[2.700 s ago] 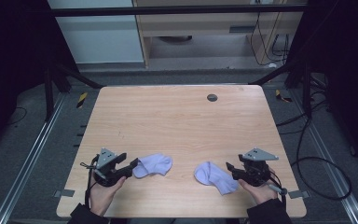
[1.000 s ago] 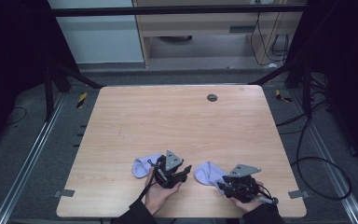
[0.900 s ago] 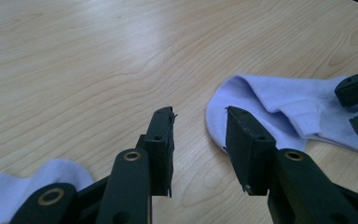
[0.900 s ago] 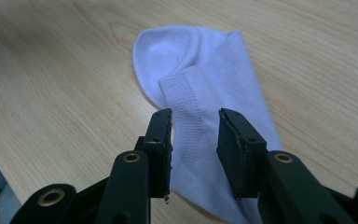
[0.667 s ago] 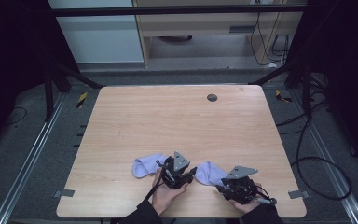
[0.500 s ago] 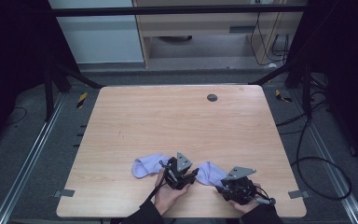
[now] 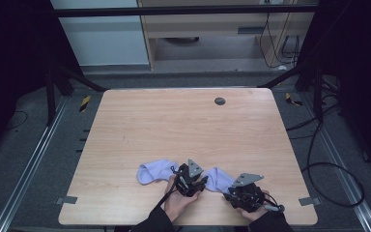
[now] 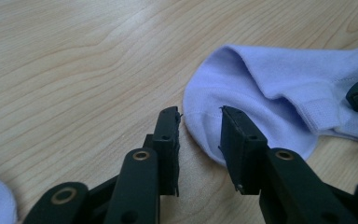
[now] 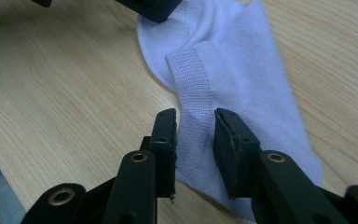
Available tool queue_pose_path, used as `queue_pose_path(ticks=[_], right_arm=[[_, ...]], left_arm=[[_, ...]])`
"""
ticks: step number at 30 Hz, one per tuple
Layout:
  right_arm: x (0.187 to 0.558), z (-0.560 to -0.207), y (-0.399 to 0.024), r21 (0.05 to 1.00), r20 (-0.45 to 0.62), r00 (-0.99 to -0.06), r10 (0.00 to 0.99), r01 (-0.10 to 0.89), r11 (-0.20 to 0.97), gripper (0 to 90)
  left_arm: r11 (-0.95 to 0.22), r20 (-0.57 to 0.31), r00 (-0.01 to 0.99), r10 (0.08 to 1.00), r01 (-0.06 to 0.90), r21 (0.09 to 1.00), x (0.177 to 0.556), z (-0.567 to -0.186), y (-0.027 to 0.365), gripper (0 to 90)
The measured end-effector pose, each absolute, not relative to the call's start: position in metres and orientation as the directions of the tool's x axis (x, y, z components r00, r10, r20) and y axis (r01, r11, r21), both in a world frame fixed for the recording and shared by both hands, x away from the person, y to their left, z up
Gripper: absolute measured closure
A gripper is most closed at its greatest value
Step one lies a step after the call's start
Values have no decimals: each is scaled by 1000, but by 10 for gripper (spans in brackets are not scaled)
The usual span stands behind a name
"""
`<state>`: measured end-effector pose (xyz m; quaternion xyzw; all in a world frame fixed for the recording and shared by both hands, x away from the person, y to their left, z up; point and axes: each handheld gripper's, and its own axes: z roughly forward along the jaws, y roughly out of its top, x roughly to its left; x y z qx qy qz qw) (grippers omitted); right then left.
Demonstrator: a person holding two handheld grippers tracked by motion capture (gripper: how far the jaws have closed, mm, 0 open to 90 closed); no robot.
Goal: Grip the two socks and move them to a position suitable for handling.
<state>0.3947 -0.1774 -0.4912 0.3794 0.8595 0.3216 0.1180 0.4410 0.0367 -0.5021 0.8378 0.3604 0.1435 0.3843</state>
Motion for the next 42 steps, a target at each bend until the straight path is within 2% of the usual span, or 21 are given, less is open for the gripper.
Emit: queue_pose_path(ticks=[5,12,16,23,24,31,42], right_arm=[[395,-491,-177,641,23,-686,727,568,516,724],[396,-491,-177,636,40,-678,734,584,504,812],[396,-491,-177,635,56,-672,739,595,493,827],[396,-480,-182,700,86,-656,750,576,423,836],[396,-475,-185,727,100,-639,762,570,382,835],[401,-467,-196,779,101,-560,822,559,285,834],[421,-470,-208,785,61,-441,896,575,229,824]], left_arm=[[-444,-39,699,714,496,747,441,-503,35,711],[-447,-41,698,715,501,741,440,-502,33,803],[-449,-43,700,713,503,739,440,-502,33,827],[-457,-41,706,707,500,735,441,-502,33,865],[-459,-42,708,705,500,735,441,-502,33,866],[-466,-37,714,700,495,734,441,-502,32,869],[-472,-31,720,693,486,735,441,-502,32,869]])
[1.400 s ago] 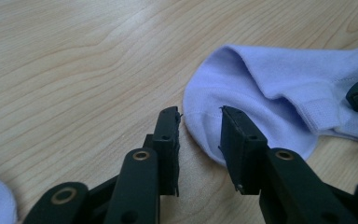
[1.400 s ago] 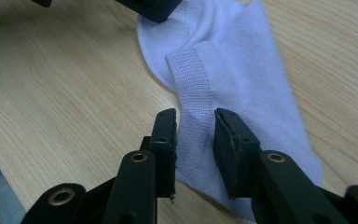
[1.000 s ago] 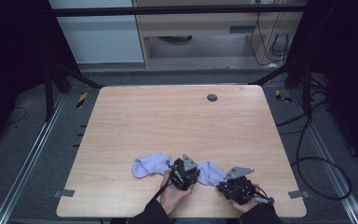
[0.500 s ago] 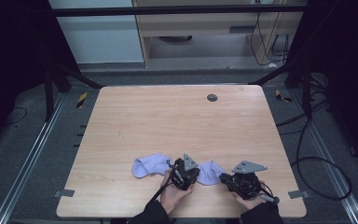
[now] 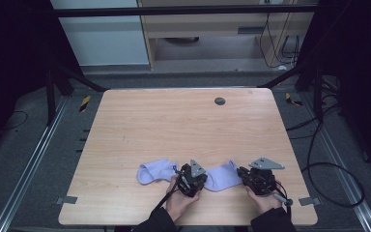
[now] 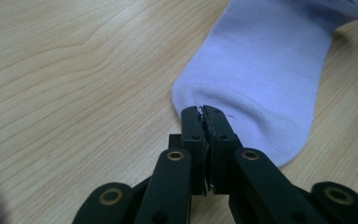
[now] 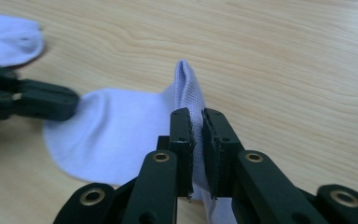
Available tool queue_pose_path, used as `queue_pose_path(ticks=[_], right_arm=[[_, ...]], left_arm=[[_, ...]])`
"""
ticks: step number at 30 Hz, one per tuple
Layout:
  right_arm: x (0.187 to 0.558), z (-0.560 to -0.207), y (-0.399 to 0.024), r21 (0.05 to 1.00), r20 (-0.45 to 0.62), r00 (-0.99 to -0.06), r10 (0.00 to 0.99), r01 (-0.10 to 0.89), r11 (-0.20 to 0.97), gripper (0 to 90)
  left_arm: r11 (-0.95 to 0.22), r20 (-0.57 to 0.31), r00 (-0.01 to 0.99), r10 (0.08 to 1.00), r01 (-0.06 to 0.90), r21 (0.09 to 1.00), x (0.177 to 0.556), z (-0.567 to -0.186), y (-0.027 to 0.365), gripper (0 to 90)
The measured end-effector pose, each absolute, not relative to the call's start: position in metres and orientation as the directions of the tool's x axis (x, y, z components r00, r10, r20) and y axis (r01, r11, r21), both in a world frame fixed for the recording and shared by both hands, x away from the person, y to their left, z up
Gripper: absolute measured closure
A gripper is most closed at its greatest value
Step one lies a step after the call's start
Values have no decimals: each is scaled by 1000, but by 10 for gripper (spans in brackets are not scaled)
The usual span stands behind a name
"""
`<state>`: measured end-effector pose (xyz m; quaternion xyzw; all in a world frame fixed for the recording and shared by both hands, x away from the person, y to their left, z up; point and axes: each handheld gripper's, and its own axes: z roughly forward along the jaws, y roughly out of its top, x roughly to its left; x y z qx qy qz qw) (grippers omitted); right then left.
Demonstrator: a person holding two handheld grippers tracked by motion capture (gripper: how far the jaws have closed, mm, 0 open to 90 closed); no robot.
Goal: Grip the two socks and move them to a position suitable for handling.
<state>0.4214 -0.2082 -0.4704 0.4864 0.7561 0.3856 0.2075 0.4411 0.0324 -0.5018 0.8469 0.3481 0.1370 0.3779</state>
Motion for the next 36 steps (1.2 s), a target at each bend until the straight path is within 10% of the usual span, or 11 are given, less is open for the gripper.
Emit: queue_pose_path(ticks=[13,22,36], right_arm=[[437,-482,-231,778,-18,-347,938,584,231,660],[436,-485,-239,757,-8,-362,932,607,243,579],[444,-495,-242,691,11,-372,928,674,262,809]], left_arm=[[-471,-27,717,697,486,736,442,-502,32,834],[-440,-52,708,705,493,751,441,-498,35,627],[-452,-41,687,725,520,725,443,-500,31,852]])
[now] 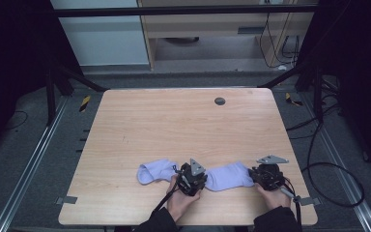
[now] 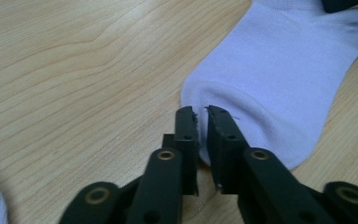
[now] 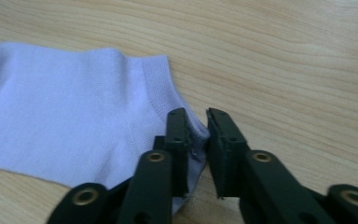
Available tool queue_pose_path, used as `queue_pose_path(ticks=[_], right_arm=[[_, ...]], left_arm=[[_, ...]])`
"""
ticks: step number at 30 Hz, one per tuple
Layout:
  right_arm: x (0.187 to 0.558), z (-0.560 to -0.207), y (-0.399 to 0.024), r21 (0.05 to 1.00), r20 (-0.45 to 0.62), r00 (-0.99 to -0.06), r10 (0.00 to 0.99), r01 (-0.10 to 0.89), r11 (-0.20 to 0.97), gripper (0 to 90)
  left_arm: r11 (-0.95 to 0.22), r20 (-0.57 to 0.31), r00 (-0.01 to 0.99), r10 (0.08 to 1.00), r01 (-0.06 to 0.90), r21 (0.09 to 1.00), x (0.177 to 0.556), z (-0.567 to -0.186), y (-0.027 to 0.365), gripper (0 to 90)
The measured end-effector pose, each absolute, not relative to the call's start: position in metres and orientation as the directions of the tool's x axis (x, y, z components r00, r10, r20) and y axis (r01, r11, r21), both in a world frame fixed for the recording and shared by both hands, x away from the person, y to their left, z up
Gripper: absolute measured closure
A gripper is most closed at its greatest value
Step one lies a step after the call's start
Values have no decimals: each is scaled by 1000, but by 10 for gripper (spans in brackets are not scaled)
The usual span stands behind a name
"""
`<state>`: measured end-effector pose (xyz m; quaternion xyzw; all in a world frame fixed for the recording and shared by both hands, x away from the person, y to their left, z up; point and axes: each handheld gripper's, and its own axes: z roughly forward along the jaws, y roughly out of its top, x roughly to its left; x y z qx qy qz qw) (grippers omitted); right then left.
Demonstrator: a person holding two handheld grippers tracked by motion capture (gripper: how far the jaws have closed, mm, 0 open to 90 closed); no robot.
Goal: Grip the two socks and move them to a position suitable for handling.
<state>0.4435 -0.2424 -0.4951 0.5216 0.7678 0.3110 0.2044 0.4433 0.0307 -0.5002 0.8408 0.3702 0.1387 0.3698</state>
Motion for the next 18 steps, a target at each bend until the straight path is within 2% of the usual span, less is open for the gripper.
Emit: queue_pose_path(ticks=[2,12,15,18], right_arm=[[442,-492,-242,687,11,-373,928,677,264,858],[424,-483,-247,688,-25,-321,947,682,249,857],[421,-485,-248,674,-25,-315,949,695,249,849],[420,-486,-249,683,-45,-308,950,685,255,775]], left_arm=[[-457,-35,688,725,519,723,445,-499,28,873],[-462,-11,687,727,501,732,455,-498,16,867],[-462,-11,688,726,499,733,455,-499,16,826],[-447,-20,692,722,488,749,455,-495,22,750]])
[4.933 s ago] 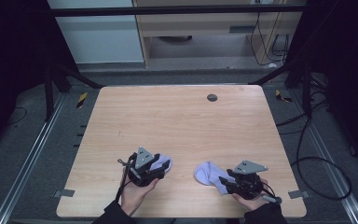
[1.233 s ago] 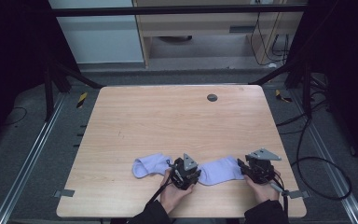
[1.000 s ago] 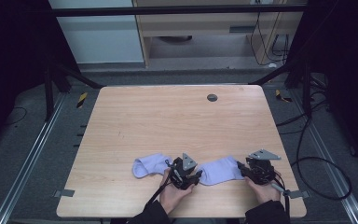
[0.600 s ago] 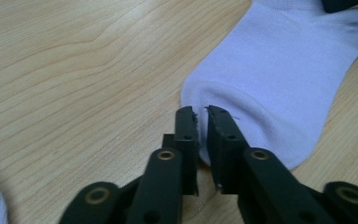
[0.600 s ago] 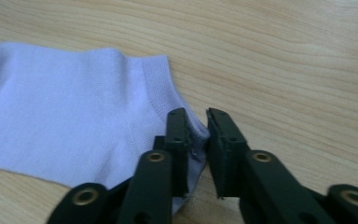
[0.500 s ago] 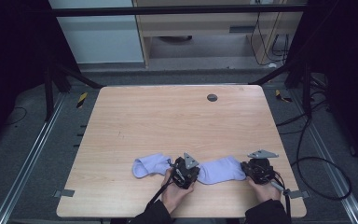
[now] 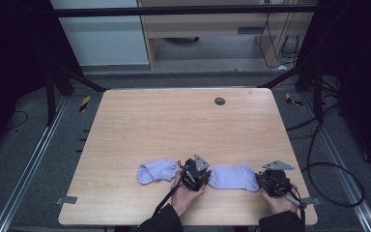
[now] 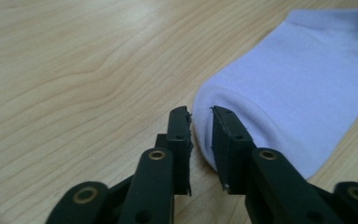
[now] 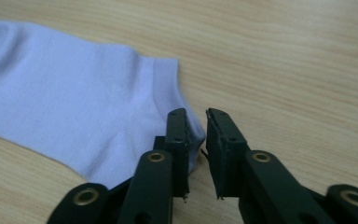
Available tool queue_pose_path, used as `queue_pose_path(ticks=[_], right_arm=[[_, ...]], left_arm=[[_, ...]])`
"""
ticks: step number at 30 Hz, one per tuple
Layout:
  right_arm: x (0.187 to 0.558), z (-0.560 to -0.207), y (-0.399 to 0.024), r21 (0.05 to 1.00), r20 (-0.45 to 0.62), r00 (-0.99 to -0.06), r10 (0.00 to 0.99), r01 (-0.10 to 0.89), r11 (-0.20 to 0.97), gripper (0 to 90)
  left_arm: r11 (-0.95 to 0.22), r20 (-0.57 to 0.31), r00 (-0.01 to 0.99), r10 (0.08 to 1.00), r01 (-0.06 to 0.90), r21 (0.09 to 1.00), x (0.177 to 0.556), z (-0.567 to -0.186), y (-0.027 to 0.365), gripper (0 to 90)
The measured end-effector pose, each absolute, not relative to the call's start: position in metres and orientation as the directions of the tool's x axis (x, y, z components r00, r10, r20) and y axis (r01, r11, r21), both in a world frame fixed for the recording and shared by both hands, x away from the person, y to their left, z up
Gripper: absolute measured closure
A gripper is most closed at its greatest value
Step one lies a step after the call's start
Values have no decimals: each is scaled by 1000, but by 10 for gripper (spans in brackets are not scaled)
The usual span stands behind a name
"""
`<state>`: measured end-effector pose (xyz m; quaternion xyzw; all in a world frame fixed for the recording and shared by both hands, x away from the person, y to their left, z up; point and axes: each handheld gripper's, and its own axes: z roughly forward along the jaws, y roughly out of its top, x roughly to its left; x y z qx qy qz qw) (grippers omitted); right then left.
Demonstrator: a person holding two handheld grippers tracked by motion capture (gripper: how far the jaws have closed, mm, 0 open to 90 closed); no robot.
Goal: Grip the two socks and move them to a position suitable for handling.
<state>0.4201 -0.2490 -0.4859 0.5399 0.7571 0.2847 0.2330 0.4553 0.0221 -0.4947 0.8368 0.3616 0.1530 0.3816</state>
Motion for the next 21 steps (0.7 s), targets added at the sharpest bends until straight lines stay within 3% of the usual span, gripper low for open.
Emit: queue_pose_path(ticks=[4,10,16,21], right_arm=[[417,-481,-251,729,-34,-300,953,645,229,697],[414,-470,-251,797,-12,-314,949,570,198,663],[414,-461,-242,820,5,-361,933,536,203,640],[418,-456,-231,830,3,-391,920,514,216,628]], left_arm=[[-439,-23,703,711,469,767,454,-482,38,649],[-402,-41,704,709,451,797,453,-457,75,524],[-370,-33,679,733,440,818,451,-437,122,457],[-352,-17,647,762,437,828,448,-431,156,451]])
